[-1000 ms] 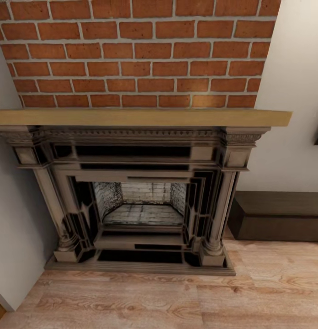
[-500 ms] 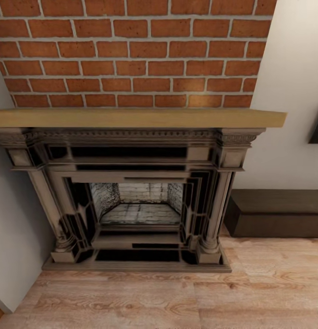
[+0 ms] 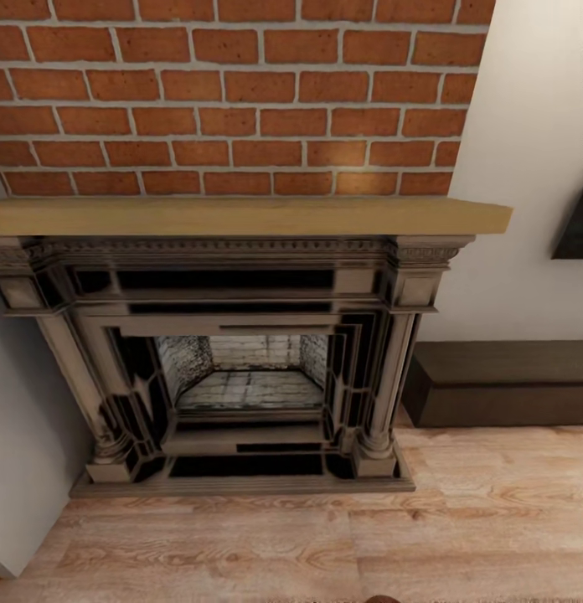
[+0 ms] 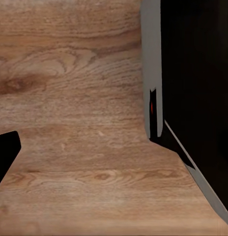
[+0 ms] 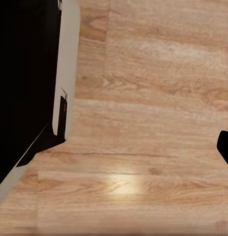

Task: Put the three can of soda from the living room inside the tash can in the kitchen.

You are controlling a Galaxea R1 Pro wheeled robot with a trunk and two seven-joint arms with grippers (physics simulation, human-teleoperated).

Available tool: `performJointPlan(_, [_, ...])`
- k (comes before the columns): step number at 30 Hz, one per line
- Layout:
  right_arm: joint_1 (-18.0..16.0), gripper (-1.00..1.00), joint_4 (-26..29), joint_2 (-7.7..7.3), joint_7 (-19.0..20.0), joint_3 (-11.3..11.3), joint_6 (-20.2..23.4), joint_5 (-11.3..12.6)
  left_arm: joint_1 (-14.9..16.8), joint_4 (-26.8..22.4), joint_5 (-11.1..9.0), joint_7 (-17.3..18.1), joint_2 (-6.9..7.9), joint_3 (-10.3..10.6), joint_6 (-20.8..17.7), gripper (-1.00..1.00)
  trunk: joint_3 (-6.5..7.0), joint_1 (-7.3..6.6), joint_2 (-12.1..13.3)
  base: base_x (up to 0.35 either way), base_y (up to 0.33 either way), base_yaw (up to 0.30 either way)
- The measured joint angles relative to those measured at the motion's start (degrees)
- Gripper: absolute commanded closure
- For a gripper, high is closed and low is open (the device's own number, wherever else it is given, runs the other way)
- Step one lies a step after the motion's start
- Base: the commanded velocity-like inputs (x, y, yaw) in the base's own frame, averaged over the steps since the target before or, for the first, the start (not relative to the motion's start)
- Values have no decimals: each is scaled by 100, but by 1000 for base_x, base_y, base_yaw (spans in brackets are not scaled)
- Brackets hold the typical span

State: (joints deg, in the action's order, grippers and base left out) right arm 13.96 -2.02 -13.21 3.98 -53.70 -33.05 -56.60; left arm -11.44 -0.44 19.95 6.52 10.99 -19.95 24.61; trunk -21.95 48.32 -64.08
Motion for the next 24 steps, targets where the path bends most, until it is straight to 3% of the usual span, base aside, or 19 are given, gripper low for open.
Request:
performJointPlan(13, [2, -100, -1, 32, 15, 1, -6, -9, -3, 0, -2, -16, -18, 4, 0, -100, 171, -286, 521, 0, 0, -46])
performJointPlan(24, [2, -100, -8, 69, 15, 0, -9, -8, -2, 0, 0, -12, -51, 9, 8, -100, 441, -527, 962, 0, 0, -1])
